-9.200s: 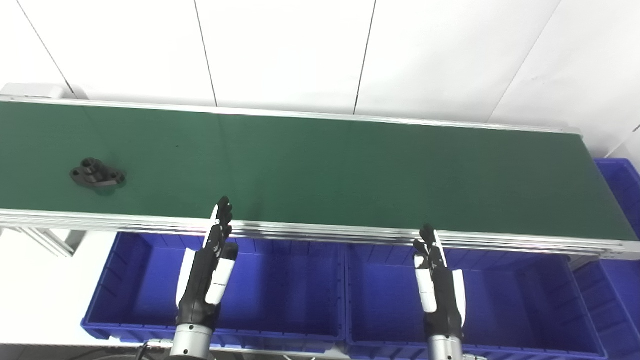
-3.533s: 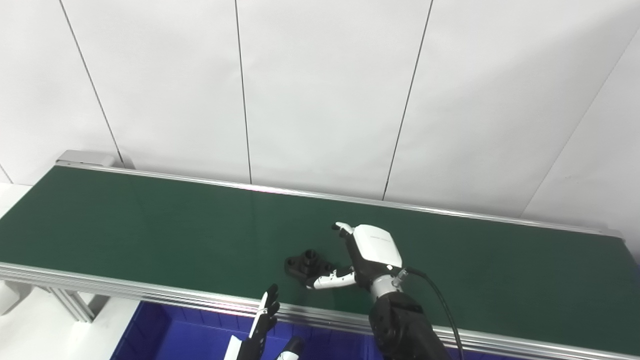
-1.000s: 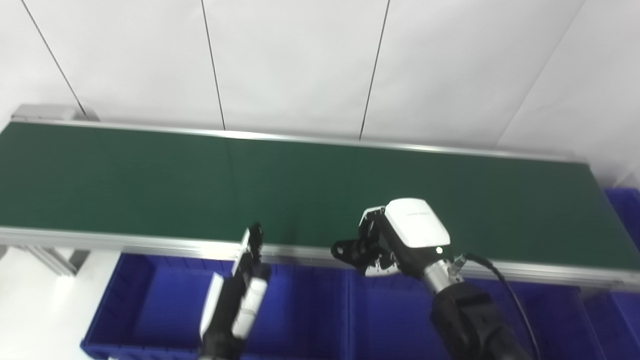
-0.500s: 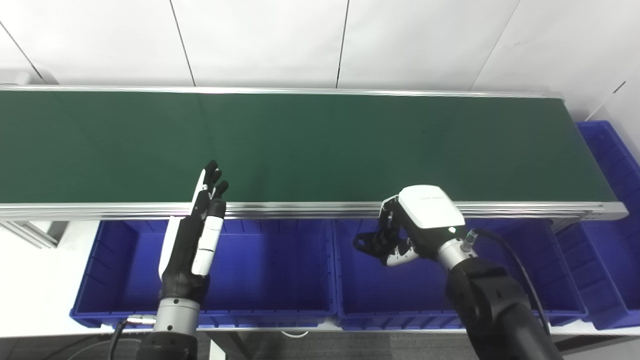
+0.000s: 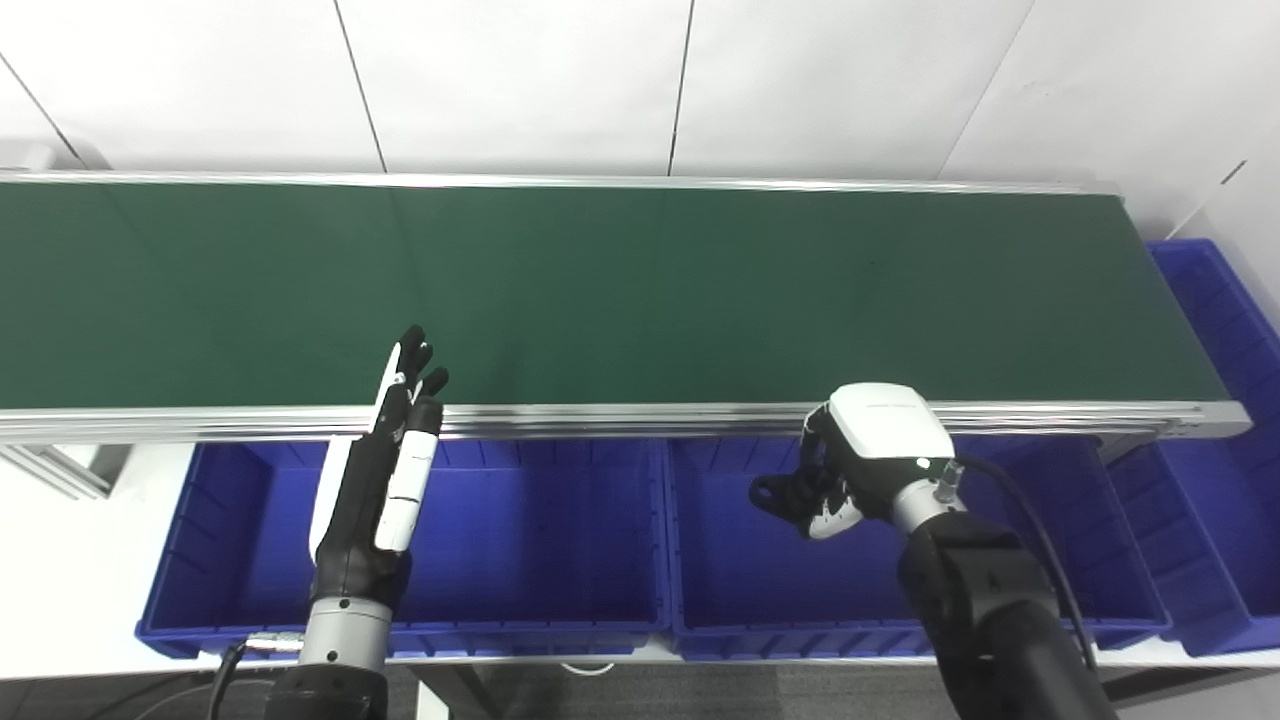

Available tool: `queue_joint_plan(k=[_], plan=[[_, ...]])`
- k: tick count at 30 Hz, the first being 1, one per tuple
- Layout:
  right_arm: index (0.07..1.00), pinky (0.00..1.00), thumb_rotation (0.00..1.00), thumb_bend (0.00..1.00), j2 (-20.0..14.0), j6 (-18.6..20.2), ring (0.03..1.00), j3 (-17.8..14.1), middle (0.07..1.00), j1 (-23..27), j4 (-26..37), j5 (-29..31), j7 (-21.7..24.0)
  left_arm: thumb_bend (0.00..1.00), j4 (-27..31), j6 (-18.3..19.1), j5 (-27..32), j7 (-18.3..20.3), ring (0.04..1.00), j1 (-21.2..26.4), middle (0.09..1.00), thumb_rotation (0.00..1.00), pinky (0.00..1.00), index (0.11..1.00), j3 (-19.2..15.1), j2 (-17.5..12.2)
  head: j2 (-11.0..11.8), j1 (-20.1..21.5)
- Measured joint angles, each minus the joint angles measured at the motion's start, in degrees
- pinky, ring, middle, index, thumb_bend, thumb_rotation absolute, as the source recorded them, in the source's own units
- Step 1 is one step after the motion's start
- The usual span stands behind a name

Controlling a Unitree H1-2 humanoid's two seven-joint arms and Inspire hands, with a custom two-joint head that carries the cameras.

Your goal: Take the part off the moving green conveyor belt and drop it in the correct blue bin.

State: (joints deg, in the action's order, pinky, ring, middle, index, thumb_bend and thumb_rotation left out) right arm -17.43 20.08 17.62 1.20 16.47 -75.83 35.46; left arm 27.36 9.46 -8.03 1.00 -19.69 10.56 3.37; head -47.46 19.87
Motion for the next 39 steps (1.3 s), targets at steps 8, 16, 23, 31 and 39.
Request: queue_joint_plan(k=[8, 16, 23, 31, 39], plan=[[0.821, 0.60, 0.80, 1.00, 0.4, 0.0, 0.707, -0.6, 0.808, -0.3, -0.7, -1.2, -1.4, 0.54, -0.2, -0.3, 0.2, 0.0, 0.951, -0.6, 1.000, 1.00, 0.99, 1.000, 0.3, 0.0, 1.0, -0.7], [0.819, 0.52, 0.89, 1.00, 1.3, 0.0, 0.699, -2.9, 0.798, -2.1, 0.1, 3.3, -2.5, 0.50, -2.4, -3.3, 1.5, -0.1, 0.967, -1.1, 1.000, 1.00, 1.00, 1.000, 1.0, 0.3, 3.3, -2.4], [0.789, 0.54, 1.00, 0.99, 7.2, -0.1, 0.668, -10.0, 0.747, -7.4, 8.3, 21.2, -8.2, 0.53, -5.5, -8.4, 0.7, -1.3, 0.959, -2.6, 1.000, 0.99, 1.00, 1.000, 1.9, 1.7, 9.9, -7.2], [0.776, 0.63, 0.95, 0.87, 17.1, -3.9, 0.703, -20.8, 0.762, -16.7, 9.6, 50.1, -18.7, 0.62, -9.4, -10.4, -1.2, -1.4, 0.975, -3.1, 1.000, 1.00, 1.00, 1.000, 2.5, 2.0, 13.6, -10.0], [0.788, 0.72, 0.85, 0.81, 22.0, -10.3, 0.752, -26.3, 0.791, -18.7, 1.7, 70.6, -27.4, 0.58, -10.0, -10.8, -1.3, -1.4, 0.978, -3.2, 1.000, 0.99, 1.00, 1.000, 3.0, 2.0, 12.8, -10.4]])
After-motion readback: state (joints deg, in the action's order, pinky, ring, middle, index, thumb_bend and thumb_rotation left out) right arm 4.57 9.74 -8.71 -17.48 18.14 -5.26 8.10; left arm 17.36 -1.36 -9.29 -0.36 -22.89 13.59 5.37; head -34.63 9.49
